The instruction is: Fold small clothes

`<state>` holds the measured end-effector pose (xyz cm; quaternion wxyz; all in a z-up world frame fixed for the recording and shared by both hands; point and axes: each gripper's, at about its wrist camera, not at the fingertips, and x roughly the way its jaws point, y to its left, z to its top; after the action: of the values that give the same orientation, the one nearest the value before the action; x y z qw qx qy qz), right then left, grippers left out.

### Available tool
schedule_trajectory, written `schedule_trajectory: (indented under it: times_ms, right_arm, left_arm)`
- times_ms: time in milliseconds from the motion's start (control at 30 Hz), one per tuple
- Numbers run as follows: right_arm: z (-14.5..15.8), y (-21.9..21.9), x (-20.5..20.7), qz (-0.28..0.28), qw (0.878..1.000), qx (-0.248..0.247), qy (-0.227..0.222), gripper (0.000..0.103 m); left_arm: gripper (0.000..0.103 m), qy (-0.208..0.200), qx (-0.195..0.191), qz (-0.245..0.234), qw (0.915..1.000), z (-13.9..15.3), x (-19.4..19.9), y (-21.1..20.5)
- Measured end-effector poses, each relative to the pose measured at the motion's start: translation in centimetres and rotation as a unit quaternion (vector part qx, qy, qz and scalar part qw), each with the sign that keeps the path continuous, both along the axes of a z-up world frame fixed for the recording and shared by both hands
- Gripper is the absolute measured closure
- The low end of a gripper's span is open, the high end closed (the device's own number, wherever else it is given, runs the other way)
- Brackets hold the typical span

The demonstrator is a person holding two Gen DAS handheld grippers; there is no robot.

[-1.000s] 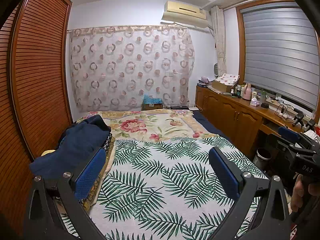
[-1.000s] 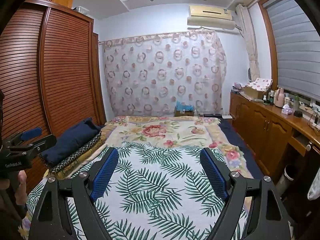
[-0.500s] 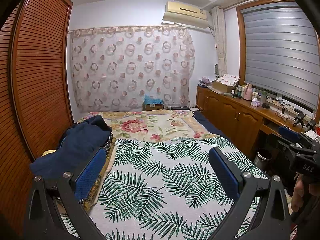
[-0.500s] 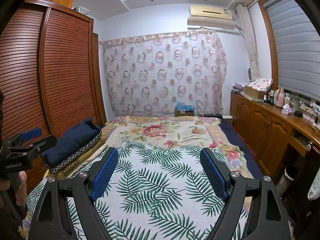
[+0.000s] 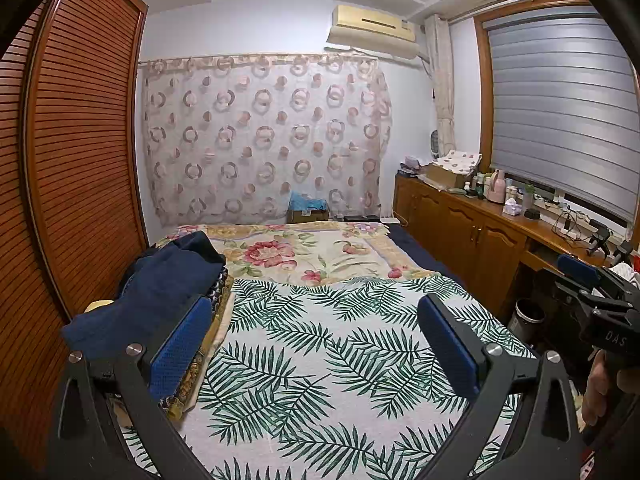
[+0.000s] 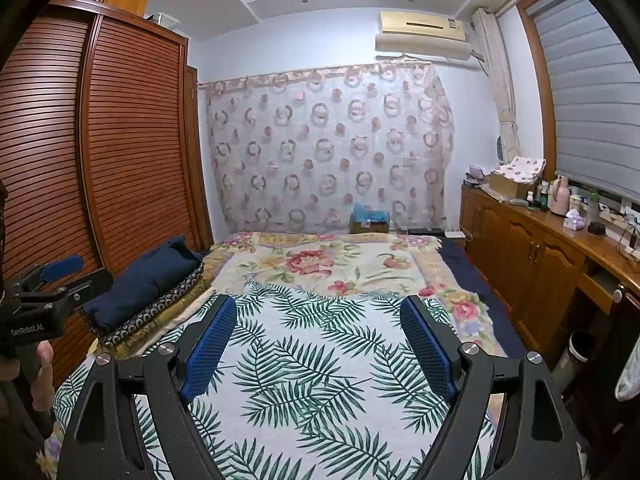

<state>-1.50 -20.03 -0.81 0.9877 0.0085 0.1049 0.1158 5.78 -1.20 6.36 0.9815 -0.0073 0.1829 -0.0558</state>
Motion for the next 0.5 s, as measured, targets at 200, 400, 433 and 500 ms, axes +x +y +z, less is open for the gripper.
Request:
schedule_trajectory:
  times_ms: [200,400,433,500]
  right_arm:
    - [-0.02,0.01,0.00,0.000,1.000,0.000,0.000,0.018]
    - [-0.03,-0.17,0.03,0.001,1.000,0.000,0.000,0.018]
    - [-0.03,-0.19,0.04,0.001,1.000,0.000,0.000,0.018]
    - [-0.05,-0.26,0.06,0.001,1.000,0.000,0.000,0.018]
  left_arm:
    - [0.000,0.000,0.001,0.000,1.0000,0.07,-0.02,-0.04]
    - [0.000,0.000,0.001,0.000,1.0000,0.06,-0.02,0.04]
    - [0.000,0.000,0.001,0.001,1.0000,0.03,-0.05,-0.06]
    - [0.000,0.000,0.001,0.001,1.0000,0.03,-0.05,-0.05]
